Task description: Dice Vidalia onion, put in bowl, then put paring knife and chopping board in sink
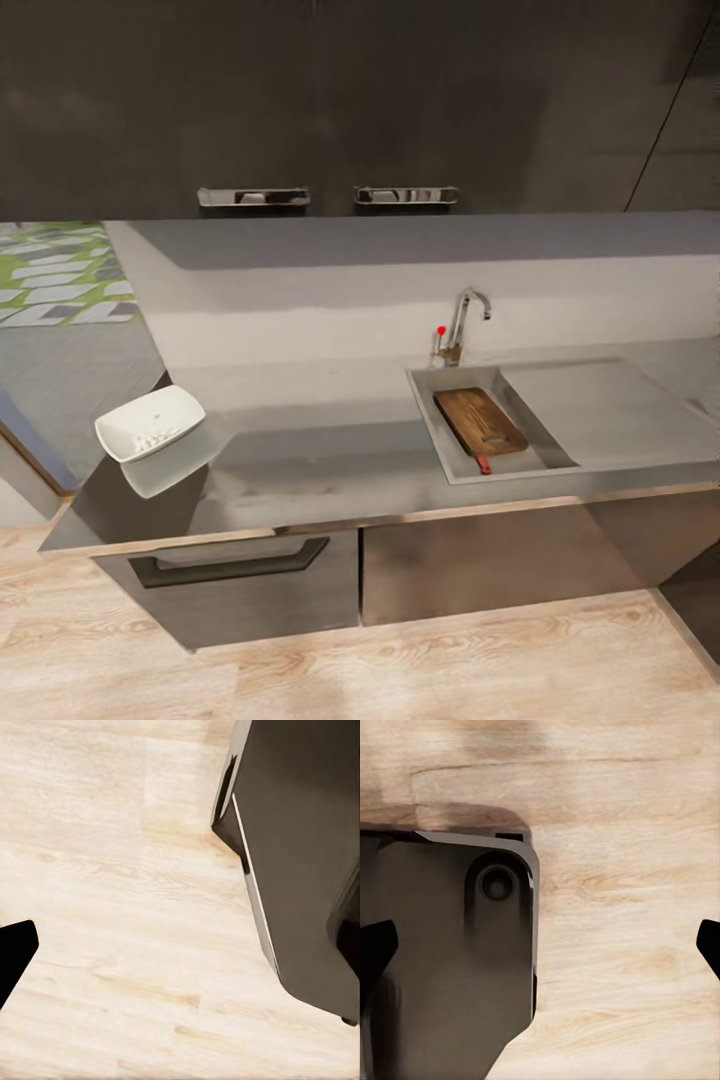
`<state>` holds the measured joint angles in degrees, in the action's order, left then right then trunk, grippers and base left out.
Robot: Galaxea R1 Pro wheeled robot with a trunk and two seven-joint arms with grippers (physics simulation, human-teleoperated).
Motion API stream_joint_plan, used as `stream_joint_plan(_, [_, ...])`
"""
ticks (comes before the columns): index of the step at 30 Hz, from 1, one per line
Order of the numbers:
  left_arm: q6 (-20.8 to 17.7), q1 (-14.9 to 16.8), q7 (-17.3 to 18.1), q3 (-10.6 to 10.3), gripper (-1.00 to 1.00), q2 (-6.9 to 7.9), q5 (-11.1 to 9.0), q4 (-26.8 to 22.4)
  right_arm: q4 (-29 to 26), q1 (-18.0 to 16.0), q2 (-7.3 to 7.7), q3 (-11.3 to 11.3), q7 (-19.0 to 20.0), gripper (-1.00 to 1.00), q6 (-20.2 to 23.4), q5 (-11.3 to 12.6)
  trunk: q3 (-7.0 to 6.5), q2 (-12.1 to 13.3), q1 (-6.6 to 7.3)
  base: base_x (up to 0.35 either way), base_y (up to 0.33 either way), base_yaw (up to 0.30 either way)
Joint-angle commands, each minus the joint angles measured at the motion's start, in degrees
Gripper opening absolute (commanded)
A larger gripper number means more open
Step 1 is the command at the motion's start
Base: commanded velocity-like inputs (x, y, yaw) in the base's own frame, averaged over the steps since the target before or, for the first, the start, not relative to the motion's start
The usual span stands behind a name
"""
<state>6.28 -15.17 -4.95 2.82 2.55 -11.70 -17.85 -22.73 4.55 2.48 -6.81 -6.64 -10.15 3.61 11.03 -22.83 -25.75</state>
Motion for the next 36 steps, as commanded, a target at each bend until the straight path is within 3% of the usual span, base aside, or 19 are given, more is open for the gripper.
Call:
stream_joint_plan(1, [0.05, -0.03, -0.06, 0.00, 1.00, -0.02, -0.34, 0.24, 0.06, 0.02, 0.06, -0.48, -0.39, 1.00, -0.05, 0.40, -0.01, -0.09, -0.04, 0.000, 0.000, -0.061])
stream_joint_plan(11, [-0.04, -0.03, 0.03, 0.00, 1.00, -0.19, -0.47, 4.77, 1.62, 0.02, 0.00, -0.32, -0.47, 1.00, -0.04, 0.52, -0.93, -0.09, -0.04, 0.000, 0.000, -0.054])
stream_joint_plan(36, [-0.06, -0.03, 0.03, 0.00, 1.00, -0.18, -0.43, 5.01, 1.73, 0.02, -0.46, -0.31, -0.47, 1.00, -0.04, 0.52, -3.22, -0.09, -0.04, 0.000, 0.000, -0.001])
